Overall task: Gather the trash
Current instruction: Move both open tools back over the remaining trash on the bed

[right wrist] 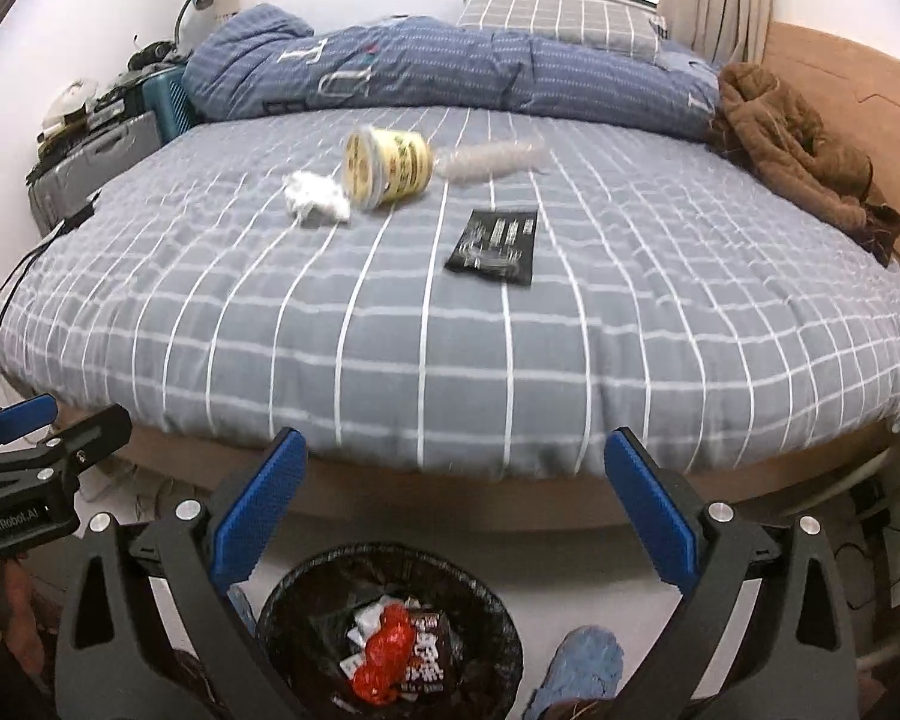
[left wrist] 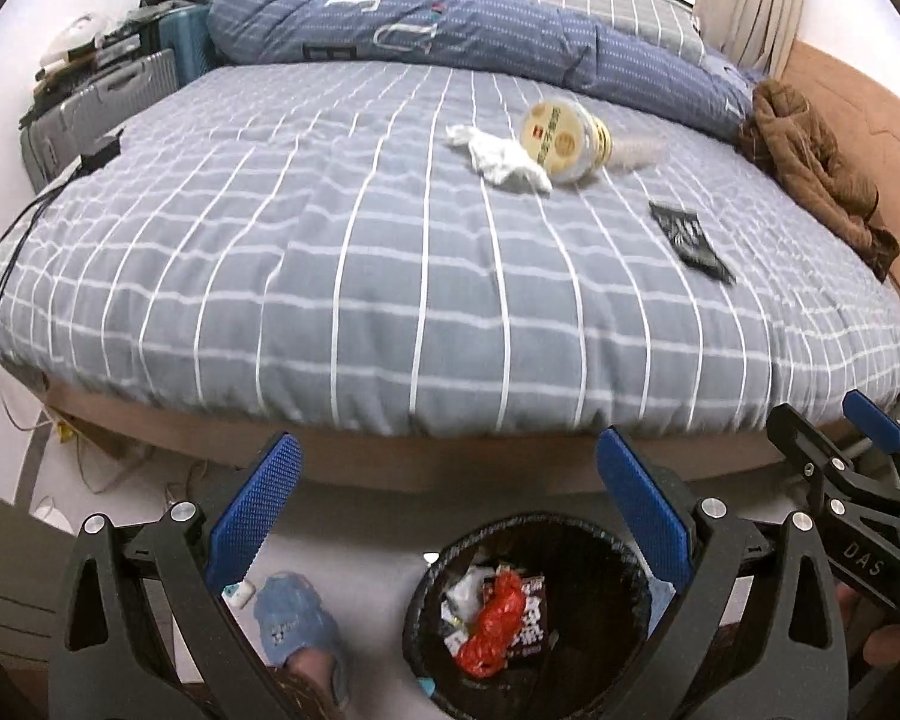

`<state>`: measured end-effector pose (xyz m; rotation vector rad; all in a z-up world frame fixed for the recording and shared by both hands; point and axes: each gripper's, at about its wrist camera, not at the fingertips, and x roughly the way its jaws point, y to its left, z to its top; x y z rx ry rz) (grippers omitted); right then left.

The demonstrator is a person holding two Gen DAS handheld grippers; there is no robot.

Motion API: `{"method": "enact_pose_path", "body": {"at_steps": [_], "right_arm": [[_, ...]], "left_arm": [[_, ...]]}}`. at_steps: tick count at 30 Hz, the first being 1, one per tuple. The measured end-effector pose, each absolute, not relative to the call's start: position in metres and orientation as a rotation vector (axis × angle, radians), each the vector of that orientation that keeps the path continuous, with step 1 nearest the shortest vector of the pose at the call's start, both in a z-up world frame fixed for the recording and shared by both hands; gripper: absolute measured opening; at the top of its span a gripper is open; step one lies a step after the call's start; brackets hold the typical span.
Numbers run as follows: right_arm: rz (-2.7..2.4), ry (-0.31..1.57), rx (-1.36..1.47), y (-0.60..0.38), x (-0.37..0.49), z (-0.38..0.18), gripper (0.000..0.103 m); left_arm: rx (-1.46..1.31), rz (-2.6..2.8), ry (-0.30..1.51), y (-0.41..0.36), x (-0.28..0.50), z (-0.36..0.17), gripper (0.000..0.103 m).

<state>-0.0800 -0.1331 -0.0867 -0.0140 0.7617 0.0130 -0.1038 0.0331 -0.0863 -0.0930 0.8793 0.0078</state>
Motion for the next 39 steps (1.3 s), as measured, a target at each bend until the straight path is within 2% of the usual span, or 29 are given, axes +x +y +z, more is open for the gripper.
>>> {"method": "enact_pose_path", "body": {"at_steps": [14,39], "right_arm": [[-0.017,0.716,-0.015,-0.149,-0.017,-0.066,0.095],[-0.029,0.773,0.008,-0.156,0.092,-0.076,0.095]], "left_arm": [[-0.077,-0.003,0.814,0.028,-0.043,-0.06,0.097],[-0.029,-0.019,0.798,0.026,0.096,-0.064,0.097]]}}
